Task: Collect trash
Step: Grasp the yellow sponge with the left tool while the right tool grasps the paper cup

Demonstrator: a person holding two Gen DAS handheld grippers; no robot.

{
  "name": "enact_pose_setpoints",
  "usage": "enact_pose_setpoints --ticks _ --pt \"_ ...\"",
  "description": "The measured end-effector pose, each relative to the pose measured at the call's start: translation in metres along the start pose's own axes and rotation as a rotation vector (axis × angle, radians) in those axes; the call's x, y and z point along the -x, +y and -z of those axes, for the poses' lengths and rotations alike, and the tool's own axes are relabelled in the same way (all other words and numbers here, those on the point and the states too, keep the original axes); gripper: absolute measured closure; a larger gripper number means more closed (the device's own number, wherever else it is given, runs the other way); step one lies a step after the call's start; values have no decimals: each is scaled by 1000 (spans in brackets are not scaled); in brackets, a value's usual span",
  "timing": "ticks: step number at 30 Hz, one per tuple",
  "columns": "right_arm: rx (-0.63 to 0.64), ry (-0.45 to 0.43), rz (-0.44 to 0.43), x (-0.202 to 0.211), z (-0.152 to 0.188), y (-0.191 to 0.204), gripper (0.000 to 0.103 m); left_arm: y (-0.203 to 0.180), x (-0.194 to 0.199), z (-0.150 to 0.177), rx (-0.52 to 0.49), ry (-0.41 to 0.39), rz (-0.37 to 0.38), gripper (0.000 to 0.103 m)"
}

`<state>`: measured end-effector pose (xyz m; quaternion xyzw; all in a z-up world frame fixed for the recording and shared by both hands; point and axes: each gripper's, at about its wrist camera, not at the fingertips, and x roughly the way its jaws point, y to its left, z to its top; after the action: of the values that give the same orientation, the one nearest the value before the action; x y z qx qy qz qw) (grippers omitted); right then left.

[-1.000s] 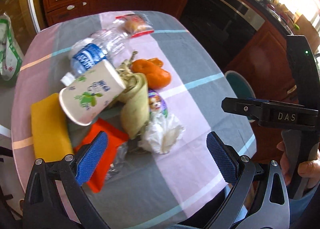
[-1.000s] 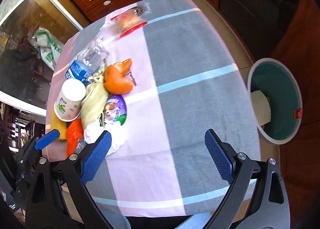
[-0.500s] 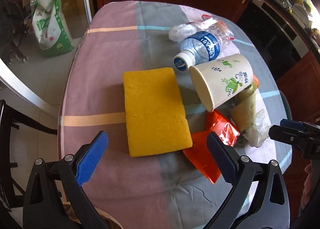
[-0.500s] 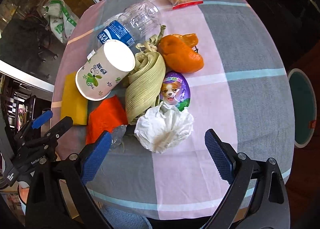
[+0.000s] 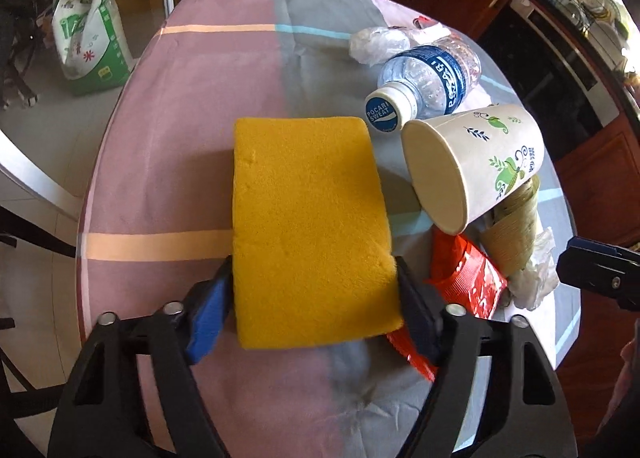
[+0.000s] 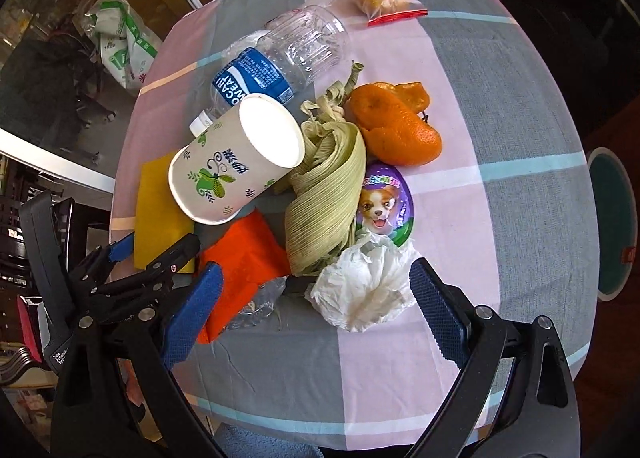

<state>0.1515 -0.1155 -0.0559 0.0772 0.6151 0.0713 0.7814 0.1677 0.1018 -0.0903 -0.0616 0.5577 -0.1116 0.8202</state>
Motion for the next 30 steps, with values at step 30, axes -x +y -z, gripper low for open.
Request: enact_pose_setpoints --ticks 30 --pt "139 -161 114 1 -69 65 14 27 25 13 -8 -2 69 30"
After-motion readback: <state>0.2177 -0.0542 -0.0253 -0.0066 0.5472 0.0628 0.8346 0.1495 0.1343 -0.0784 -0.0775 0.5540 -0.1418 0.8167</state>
